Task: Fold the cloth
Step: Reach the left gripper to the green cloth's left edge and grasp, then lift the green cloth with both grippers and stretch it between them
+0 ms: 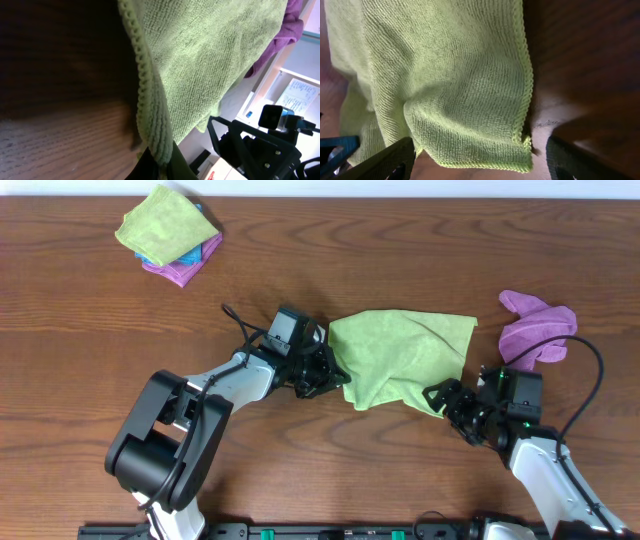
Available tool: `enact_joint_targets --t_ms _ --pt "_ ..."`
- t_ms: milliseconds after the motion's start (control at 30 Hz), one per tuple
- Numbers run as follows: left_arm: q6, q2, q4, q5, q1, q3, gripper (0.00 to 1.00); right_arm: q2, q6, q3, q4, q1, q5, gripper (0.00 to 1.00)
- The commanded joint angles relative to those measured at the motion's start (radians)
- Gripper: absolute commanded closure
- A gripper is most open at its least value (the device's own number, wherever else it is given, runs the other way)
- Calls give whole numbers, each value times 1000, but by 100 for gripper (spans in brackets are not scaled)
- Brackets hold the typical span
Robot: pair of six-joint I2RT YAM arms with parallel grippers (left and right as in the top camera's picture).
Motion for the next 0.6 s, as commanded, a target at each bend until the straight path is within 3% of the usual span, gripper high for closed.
enact_joint_targets --t_ms 0,133,567 --pt "40 17 0 32 1 11 94 4 13 -6 -4 -10 36 19" --pt "44 17 0 49 1 11 94 6 13 -6 3 -9 74 24" --pt "59 17 0 82 2 11 94 134 13 -6 98 12 37 28"
